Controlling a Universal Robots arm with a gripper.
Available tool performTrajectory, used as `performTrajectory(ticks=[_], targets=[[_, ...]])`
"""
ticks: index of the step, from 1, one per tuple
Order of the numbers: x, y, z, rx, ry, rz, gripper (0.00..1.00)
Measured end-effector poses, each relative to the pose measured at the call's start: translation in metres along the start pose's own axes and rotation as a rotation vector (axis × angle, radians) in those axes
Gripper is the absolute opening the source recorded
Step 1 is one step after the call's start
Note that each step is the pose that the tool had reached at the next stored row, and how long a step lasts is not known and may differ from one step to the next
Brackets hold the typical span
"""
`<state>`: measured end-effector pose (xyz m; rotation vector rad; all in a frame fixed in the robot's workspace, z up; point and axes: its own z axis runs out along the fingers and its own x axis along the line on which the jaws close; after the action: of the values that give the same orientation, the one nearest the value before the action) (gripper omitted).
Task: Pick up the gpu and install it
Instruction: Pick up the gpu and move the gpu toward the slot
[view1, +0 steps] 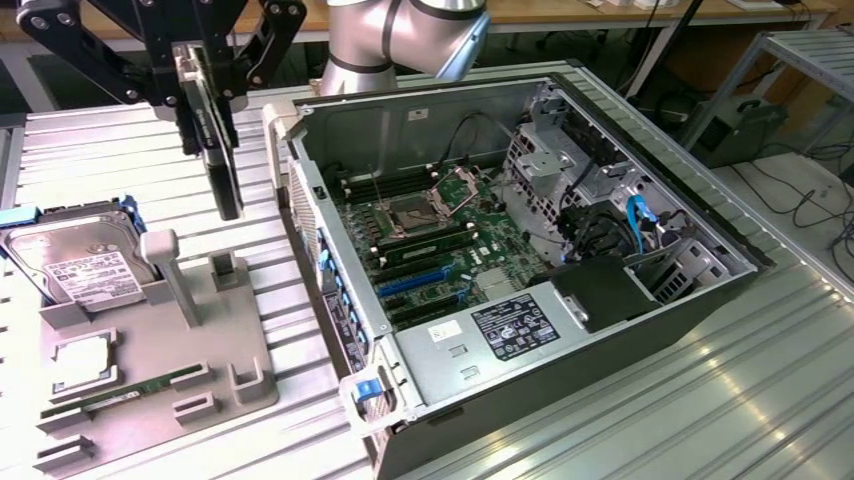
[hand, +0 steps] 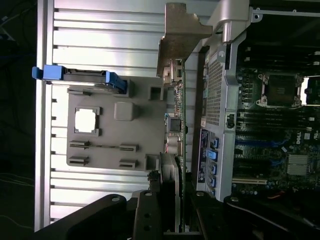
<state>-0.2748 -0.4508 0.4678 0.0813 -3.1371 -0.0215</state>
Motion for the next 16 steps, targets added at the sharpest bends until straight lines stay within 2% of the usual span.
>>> performTrajectory(ticks=[16], targets=[[-0.016, -0.0008, -0.0001, 0.0000, 0.0000, 0.000, 0.28]])
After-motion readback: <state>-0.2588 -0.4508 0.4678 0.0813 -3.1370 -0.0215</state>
